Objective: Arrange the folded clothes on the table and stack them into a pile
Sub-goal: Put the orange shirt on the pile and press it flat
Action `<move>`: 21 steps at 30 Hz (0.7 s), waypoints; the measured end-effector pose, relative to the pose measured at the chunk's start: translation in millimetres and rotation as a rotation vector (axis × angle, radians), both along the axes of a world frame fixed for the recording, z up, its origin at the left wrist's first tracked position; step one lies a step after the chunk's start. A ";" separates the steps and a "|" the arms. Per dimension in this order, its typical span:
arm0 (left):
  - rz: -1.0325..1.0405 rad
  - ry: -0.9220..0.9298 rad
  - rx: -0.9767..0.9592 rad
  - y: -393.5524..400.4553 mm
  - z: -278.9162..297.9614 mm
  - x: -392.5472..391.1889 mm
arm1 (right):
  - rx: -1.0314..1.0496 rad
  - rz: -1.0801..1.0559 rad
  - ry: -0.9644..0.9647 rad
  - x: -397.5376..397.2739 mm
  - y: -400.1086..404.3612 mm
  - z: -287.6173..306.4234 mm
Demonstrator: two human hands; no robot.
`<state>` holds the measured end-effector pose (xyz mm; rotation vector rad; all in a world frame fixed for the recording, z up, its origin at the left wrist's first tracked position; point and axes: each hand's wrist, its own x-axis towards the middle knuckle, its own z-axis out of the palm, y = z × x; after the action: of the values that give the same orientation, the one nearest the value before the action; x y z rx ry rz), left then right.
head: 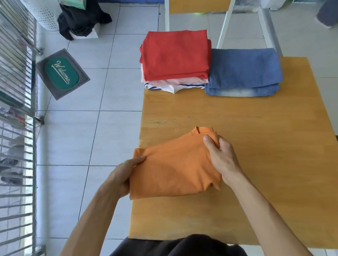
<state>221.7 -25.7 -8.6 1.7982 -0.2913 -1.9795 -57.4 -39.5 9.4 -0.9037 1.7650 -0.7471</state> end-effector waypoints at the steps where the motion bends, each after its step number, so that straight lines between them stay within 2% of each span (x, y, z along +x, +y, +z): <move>1: 0.021 0.010 -0.035 -11.8 0.9 -0.2 | -0.002 0.004 -0.008 -2.6 -10.3 3.8; 3: 0.052 -0.010 -0.149 -40.6 6.4 -3.7 | -0.012 0.011 -0.025 -7.4 -33.5 11.7; 6: 0.071 -0.150 -0.363 -89.4 25.3 -13.9 | -0.066 -0.004 -0.042 -13.6 -76.0 22.1; 13: 0.079 -0.312 -0.650 -208.1 66.4 -30.8 | -0.210 0.048 -0.038 -26.2 -196.5 50.6; 21: 0.036 -0.531 -0.742 -334.6 97.4 -43.3 | -0.336 0.120 0.151 -29.9 -319.8 77.3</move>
<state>178.4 -360.2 88.8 1.7305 -0.9970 -1.0903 -87.2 -359.3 86.7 -1.3089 1.7249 -0.9331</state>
